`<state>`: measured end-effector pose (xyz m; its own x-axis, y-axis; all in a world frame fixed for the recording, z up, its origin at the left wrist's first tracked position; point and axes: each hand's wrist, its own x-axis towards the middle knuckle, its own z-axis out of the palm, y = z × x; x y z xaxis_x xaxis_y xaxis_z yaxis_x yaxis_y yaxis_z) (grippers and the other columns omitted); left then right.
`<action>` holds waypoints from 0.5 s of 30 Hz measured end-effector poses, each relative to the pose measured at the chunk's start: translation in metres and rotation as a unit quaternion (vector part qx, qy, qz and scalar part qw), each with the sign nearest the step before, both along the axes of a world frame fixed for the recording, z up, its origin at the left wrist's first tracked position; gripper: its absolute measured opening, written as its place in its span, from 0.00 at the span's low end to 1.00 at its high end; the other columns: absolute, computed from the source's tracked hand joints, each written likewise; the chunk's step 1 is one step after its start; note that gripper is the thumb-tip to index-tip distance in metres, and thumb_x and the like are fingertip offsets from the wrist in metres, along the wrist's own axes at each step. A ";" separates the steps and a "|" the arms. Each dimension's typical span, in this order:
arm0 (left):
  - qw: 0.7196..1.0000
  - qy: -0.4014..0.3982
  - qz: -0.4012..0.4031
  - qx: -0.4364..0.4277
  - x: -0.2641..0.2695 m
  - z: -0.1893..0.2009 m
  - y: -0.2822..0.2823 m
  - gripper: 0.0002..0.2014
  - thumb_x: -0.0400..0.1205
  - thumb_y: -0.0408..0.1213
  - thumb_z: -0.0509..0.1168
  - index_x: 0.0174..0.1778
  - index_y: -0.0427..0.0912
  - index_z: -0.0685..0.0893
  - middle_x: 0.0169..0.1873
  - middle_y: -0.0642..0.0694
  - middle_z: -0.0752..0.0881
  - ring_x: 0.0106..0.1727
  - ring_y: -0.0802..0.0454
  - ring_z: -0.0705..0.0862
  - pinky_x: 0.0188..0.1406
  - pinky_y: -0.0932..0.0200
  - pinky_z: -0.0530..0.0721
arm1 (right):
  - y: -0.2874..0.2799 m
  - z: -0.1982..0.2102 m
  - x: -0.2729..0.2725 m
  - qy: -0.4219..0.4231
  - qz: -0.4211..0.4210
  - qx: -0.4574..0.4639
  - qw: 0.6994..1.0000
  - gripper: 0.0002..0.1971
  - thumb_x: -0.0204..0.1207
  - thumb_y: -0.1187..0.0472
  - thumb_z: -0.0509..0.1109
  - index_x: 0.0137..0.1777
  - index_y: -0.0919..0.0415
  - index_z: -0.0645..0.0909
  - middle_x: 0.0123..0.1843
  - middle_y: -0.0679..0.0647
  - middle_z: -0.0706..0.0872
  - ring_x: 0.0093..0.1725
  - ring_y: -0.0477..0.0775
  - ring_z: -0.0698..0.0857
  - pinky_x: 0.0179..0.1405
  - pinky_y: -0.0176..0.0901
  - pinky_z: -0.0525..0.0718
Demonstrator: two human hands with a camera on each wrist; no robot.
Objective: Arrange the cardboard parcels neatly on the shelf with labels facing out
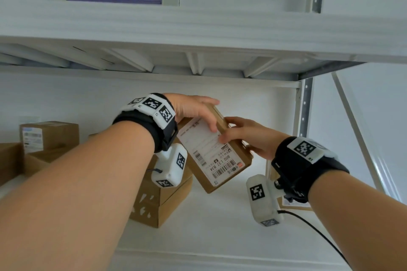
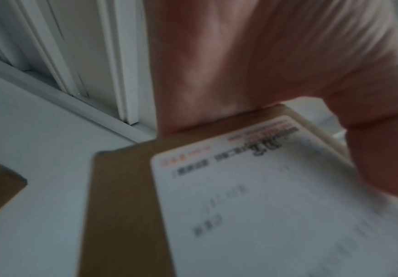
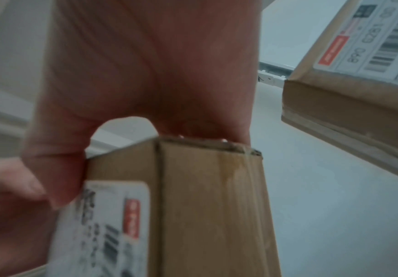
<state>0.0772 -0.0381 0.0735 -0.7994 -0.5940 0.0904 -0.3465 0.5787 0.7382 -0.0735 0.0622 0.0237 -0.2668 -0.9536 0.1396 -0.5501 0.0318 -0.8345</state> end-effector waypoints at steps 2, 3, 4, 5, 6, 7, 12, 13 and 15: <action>1.000 -0.018 -0.005 -0.015 0.002 0.000 0.001 0.46 0.60 0.37 0.78 0.77 0.57 0.74 0.62 0.40 0.84 0.63 0.39 0.84 0.67 0.39 0.82 | 0.002 -0.001 0.002 -0.012 0.013 0.002 1.000 0.35 0.71 0.58 0.76 0.78 0.51 0.66 0.59 0.58 0.88 0.59 0.57 0.87 0.59 0.50 0.83; 1.000 -0.001 0.002 -0.022 0.004 -0.001 0.000 0.42 0.60 0.39 0.79 0.74 0.55 0.77 0.60 0.42 0.85 0.63 0.40 0.85 0.67 0.39 0.82 | 0.003 -0.001 0.002 -0.019 0.008 -0.008 1.000 0.37 0.71 0.57 0.76 0.79 0.50 0.64 0.59 0.56 0.88 0.58 0.56 0.87 0.58 0.49 0.83; 0.999 0.028 0.016 -0.026 0.006 -0.002 -0.003 0.39 0.60 0.41 0.80 0.70 0.54 0.80 0.57 0.43 0.86 0.62 0.41 0.85 0.67 0.38 0.82 | 0.003 0.000 0.000 -0.022 -0.001 -0.026 0.999 0.40 0.70 0.55 0.77 0.80 0.50 0.61 0.59 0.55 0.87 0.58 0.56 0.87 0.57 0.49 0.83; 0.997 0.060 0.035 -0.027 0.009 -0.002 -0.007 0.34 0.61 0.43 0.80 0.66 0.53 0.82 0.55 0.43 0.87 0.60 0.42 0.86 0.66 0.38 0.83 | 0.002 0.000 -0.003 -0.023 -0.016 -0.048 0.998 0.45 0.68 0.53 0.79 0.81 0.49 0.59 0.61 0.54 0.86 0.59 0.56 0.86 0.61 0.52 0.81; 0.994 0.090 0.052 -0.029 0.012 -0.003 -0.011 0.28 0.65 0.45 0.80 0.62 0.51 0.83 0.52 0.43 0.88 0.59 0.42 0.86 0.65 0.38 0.83 | 0.002 0.001 -0.006 -0.027 -0.032 -0.069 0.997 0.49 0.65 0.51 0.81 0.83 0.48 0.56 0.62 0.54 0.85 0.61 0.57 0.84 0.67 0.56 0.76; 0.991 0.119 0.063 -0.027 0.016 -0.004 -0.015 0.21 0.70 0.45 0.79 0.58 0.49 0.84 0.49 0.43 0.88 0.56 0.43 0.87 0.63 0.39 0.84 | 0.001 0.002 -0.008 -0.043 -0.051 -0.092 0.994 0.52 0.65 0.51 0.82 0.84 0.48 0.53 0.64 0.53 0.84 0.64 0.58 0.82 0.70 0.60 0.71; 0.965 0.248 0.071 0.049 0.029 -0.007 -0.020 0.10 0.80 0.47 0.68 0.48 0.44 0.87 0.42 0.44 0.87 0.52 0.43 0.84 0.50 0.47 0.84 | 0.000 0.005 -0.013 -0.169 -0.038 -0.137 0.975 0.52 0.68 0.53 0.80 0.85 0.50 0.49 0.77 0.56 0.72 0.77 0.61 0.70 0.76 0.72 0.65; 0.960 0.261 0.069 0.070 0.030 -0.008 -0.018 0.10 0.81 0.47 0.68 0.47 0.45 0.87 0.43 0.44 0.87 0.52 0.43 0.84 0.49 0.48 0.84 | 0.000 0.004 -0.012 -0.184 -0.021 -0.123 0.975 0.50 0.67 0.50 0.80 0.84 0.50 0.54 0.78 0.56 0.71 0.78 0.63 0.68 0.74 0.73 0.67; 0.957 0.268 0.061 0.090 0.031 -0.010 -0.016 0.09 0.82 0.48 0.67 0.46 0.46 0.86 0.45 0.43 0.86 0.52 0.43 0.84 0.51 0.47 0.84 | -0.002 0.003 -0.010 -0.202 0.000 -0.109 0.973 0.41 0.67 0.45 0.78 0.78 0.54 0.66 0.73 0.56 0.78 0.75 0.64 0.72 0.71 0.71 0.74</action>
